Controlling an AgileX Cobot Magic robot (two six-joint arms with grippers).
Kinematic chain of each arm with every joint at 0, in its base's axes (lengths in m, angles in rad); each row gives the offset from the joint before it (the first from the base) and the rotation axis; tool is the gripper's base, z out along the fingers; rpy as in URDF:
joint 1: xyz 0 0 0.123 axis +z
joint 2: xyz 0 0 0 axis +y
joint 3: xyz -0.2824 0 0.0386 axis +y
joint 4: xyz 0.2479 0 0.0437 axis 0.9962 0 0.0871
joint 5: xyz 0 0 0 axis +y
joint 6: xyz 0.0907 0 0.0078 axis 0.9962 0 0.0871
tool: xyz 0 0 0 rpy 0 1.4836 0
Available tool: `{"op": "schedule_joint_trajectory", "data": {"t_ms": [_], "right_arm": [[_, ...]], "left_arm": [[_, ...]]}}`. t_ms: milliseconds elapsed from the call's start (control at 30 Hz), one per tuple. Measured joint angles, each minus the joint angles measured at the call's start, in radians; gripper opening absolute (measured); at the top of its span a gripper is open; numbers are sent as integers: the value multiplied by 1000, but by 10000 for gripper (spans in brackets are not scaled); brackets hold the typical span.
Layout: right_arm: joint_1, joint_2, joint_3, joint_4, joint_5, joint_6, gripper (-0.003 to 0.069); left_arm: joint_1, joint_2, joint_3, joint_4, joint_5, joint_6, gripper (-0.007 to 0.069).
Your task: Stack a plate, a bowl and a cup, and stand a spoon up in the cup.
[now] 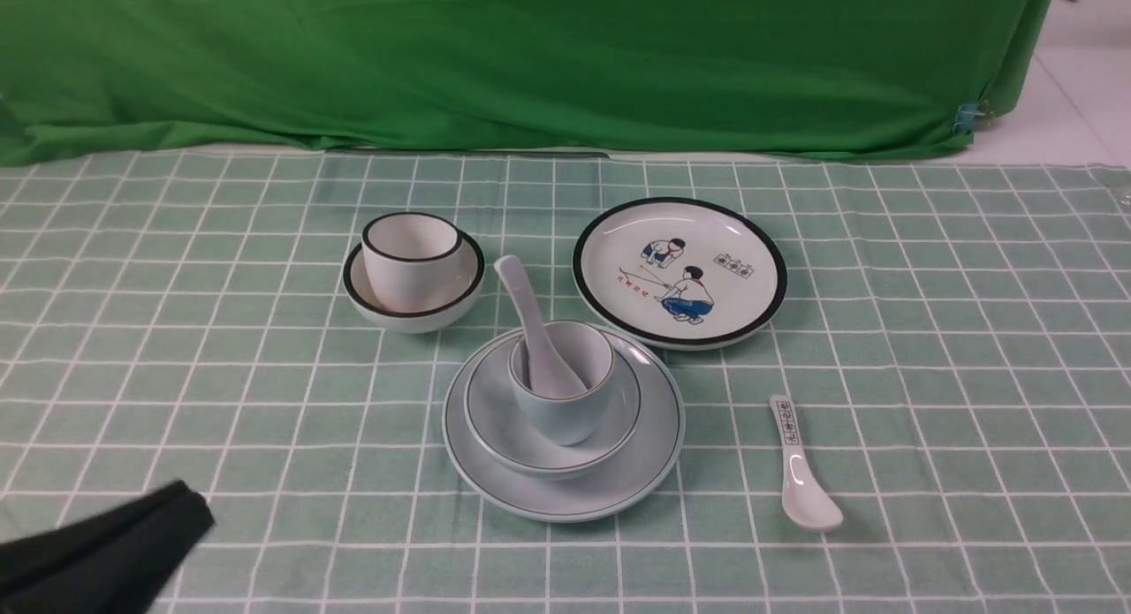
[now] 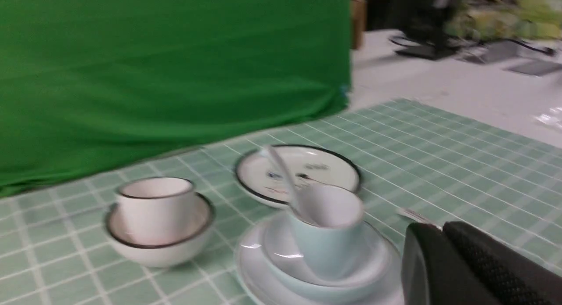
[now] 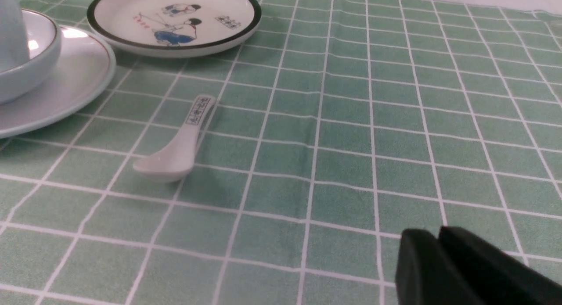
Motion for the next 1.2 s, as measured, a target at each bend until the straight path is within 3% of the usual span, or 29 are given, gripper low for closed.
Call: {"op": "schedule_joint_trajectory", "data": {"t_ms": [33,100,133,267,433,667,867,1200], "right_arm": [[0,0,0,0,0,0,96],[0,0,0,0,0,0,97],[0,0,0,0,0,0,99],[0,0,0,0,0,0,107],[0,0,0,0,0,0,115],[0,-1,0,0,-2,0,138],[0,-1,0,0,-3,0,143],[0,-1,0,0,-3,0,152]], "left_arm": [[112,-30,0,1,8,0,12],[169,-47,0,3,20,0,12],[258,-73,0,3,55,0,12],[435,-155,2,4,194,0,12],[555,-168,78,-23,272,0,12],[570,-168,158,-95,192,0,12],[570,-168,158,-18,186,0,12],[570,-168,158,2,186,0,12]]}}
